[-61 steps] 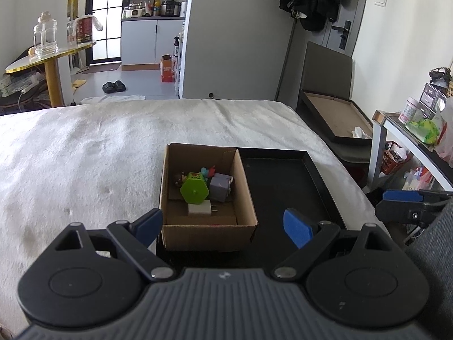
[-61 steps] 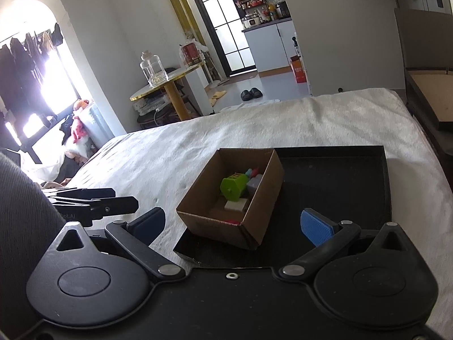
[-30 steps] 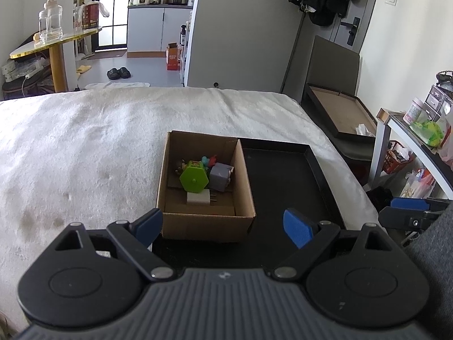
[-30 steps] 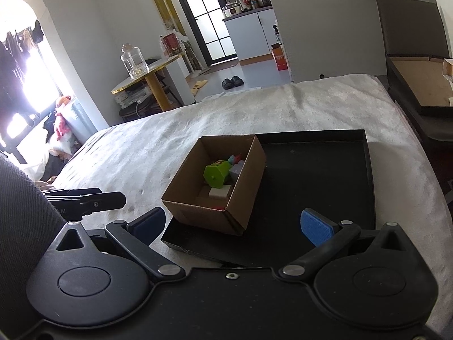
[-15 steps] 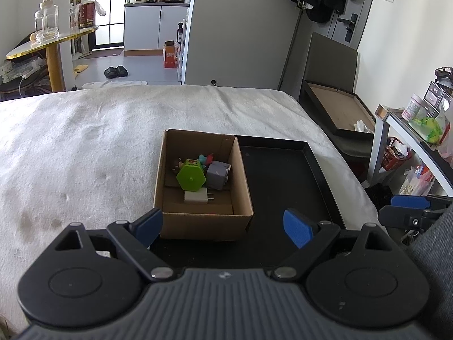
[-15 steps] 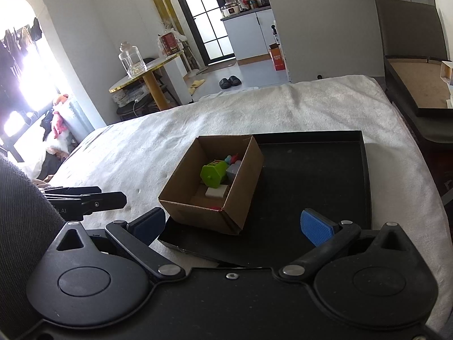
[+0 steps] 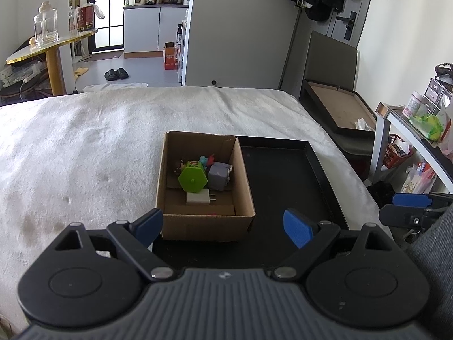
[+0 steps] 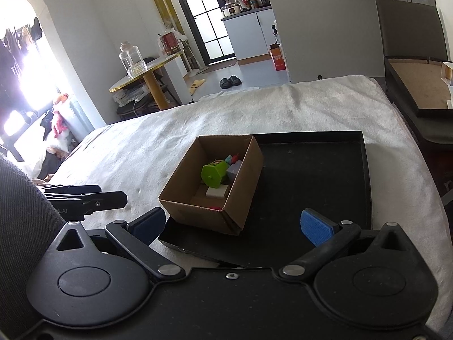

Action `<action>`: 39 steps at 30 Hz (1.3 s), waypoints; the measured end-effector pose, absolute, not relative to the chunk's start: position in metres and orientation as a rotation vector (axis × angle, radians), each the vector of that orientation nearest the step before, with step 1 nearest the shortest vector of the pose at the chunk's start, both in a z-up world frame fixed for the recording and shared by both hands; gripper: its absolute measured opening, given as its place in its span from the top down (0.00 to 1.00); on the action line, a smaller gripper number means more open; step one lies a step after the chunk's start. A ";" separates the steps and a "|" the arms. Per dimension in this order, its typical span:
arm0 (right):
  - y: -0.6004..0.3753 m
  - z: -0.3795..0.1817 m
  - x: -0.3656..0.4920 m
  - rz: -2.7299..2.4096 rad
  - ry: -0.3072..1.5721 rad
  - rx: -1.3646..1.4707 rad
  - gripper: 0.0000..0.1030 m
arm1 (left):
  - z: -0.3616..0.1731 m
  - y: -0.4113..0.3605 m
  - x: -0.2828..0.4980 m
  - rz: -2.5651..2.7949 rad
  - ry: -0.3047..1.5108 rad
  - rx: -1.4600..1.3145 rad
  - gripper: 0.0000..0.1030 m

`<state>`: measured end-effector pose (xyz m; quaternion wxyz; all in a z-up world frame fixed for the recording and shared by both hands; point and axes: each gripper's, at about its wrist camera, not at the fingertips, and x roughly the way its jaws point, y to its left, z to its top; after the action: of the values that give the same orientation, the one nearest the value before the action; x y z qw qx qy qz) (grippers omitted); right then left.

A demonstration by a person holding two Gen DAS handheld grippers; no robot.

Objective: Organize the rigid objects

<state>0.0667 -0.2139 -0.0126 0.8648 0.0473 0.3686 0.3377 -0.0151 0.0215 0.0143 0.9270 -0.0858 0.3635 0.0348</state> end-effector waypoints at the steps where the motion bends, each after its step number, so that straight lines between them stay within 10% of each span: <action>1: -0.214 -0.013 0.067 0.707 0.773 0.099 0.00 | 0.014 0.021 -0.015 0.072 0.746 -0.177 0.11; 39: -0.218 -0.013 0.067 0.704 0.772 0.097 0.00 | 0.015 0.022 -0.014 0.079 0.753 -0.173 0.11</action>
<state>0.0673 -0.2175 -0.0130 0.8655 0.0463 0.3684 0.3363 -0.0143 0.0218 0.0146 0.9255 -0.0843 0.3672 0.0387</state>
